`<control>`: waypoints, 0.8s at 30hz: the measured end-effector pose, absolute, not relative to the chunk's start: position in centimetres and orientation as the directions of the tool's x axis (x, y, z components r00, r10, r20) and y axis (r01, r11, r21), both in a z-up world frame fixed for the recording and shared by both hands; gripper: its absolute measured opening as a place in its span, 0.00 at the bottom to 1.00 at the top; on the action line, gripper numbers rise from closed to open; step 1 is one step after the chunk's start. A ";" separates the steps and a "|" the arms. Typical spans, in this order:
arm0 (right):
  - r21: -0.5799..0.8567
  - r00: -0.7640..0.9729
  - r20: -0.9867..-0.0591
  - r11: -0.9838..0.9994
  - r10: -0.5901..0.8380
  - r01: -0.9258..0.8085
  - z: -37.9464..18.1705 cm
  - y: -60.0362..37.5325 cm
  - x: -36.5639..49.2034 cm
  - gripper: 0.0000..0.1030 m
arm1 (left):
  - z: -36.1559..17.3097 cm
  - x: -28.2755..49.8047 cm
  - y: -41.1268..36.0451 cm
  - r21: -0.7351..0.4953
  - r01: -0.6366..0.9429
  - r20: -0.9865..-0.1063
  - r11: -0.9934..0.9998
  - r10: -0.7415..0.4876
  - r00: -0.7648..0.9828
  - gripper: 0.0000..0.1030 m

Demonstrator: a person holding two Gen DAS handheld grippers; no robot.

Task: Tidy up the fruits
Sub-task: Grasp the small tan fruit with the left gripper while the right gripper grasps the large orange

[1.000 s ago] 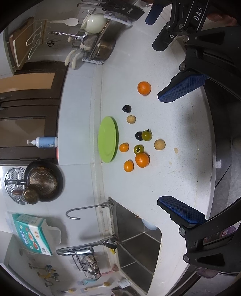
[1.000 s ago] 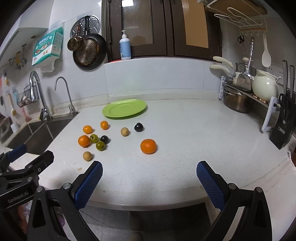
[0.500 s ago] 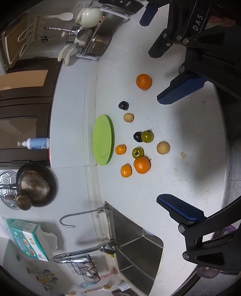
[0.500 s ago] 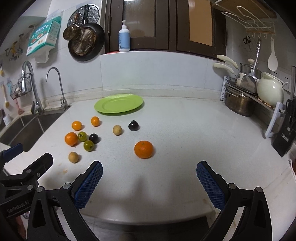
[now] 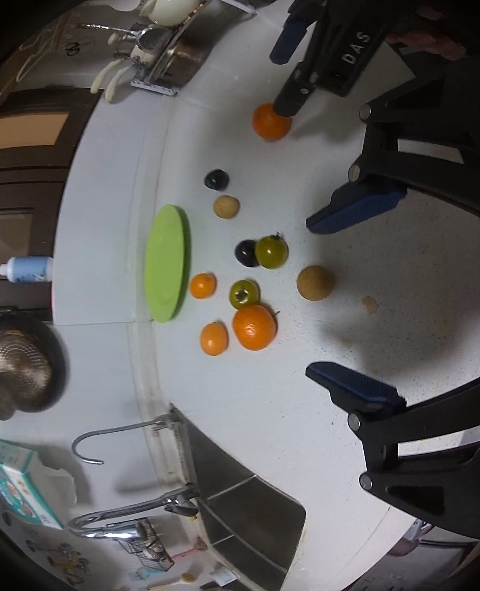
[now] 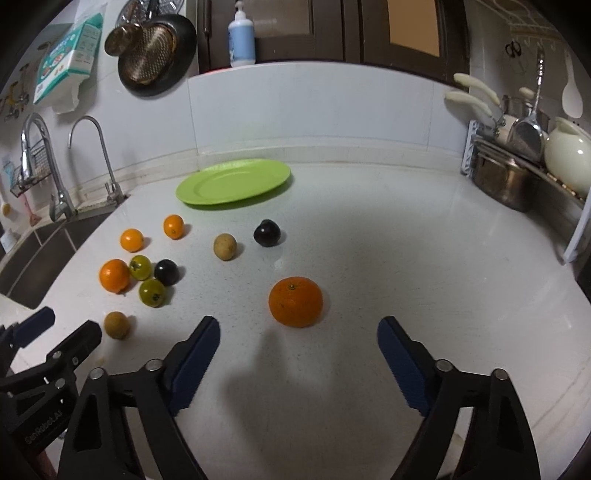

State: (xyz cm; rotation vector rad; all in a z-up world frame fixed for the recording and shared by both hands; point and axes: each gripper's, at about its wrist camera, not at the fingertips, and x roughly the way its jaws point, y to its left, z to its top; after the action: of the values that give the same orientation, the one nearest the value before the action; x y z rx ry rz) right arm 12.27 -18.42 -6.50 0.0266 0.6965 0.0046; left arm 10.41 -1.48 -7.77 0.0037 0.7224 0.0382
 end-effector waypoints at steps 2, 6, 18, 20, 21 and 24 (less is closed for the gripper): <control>0.029 0.758 -0.651 1.000 0.019 0.001 -7.0 -18.4 12.9 0.79 | -8.3 10.9 -1.5 0.019 -0.030 -0.676 0.999 0.035 0.736 0.61; 0.047 0.736 -0.676 0.999 0.039 -0.010 -8.1 -18.3 14.2 0.71 | -9.1 11.7 -1.4 0.010 -0.021 -0.696 1.000 0.022 0.718 0.53; 0.083 0.686 -0.725 0.997 0.062 -0.002 -9.1 -18.7 16.7 0.54 | -10.0 13.1 -1.5 0.003 0.027 -0.731 1.000 -0.016 0.683 0.31; 0.084 0.683 -0.728 0.996 0.063 -0.003 -9.1 -18.7 17.0 0.52 | -10.1 13.3 -1.4 -0.005 0.029 -0.735 1.000 -0.023 0.678 0.31; 0.082 0.682 -0.729 0.997 0.062 -0.002 -9.1 -18.7 17.1 0.51 | -10.1 13.3 -1.5 -0.006 0.030 -0.735 1.000 -0.025 0.677 0.29; 0.080 0.678 -0.733 0.997 0.061 -0.003 -9.1 -18.6 17.3 0.46 | -10.1 13.4 -1.5 -0.005 0.040 -0.737 0.999 -0.031 0.675 0.26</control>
State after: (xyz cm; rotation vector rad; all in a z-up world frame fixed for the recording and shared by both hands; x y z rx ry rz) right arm 17.31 -18.63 -9.12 0.0741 0.8253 0.0360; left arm 13.39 -1.53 -10.10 0.0119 0.8292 -0.0401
